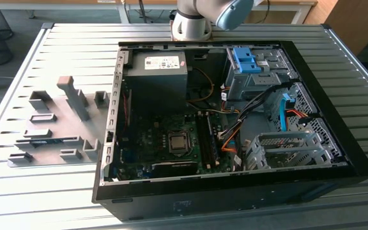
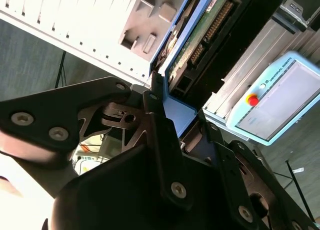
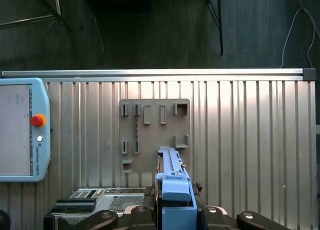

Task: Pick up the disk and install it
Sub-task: 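Pick up the disk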

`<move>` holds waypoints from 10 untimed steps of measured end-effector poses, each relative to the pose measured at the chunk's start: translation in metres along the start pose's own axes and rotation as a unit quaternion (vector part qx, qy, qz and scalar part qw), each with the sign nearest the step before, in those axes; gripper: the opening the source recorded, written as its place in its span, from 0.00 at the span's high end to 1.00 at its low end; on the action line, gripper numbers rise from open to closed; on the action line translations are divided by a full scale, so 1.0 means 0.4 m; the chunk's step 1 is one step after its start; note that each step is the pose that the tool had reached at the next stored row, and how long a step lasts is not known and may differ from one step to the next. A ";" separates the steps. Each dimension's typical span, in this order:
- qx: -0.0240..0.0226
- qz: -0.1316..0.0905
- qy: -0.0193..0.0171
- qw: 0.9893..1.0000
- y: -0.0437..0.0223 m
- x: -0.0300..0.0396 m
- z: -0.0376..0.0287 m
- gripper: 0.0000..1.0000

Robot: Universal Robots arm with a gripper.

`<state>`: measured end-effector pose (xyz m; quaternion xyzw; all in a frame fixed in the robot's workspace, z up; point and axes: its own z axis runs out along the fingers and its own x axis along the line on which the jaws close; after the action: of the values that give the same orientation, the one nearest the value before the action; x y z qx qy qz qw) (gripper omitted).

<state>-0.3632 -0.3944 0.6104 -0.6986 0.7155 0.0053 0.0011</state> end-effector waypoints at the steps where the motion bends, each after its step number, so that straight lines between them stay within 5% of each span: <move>1: 0.000 0.000 0.000 1.000 -0.003 0.005 0.001 0.63; 10: 0.000 0.000 0.000 1.000 -0.098 0.016 0.007 0.63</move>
<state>-0.3240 -0.4018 0.6071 -0.6986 0.7155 0.0054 0.0011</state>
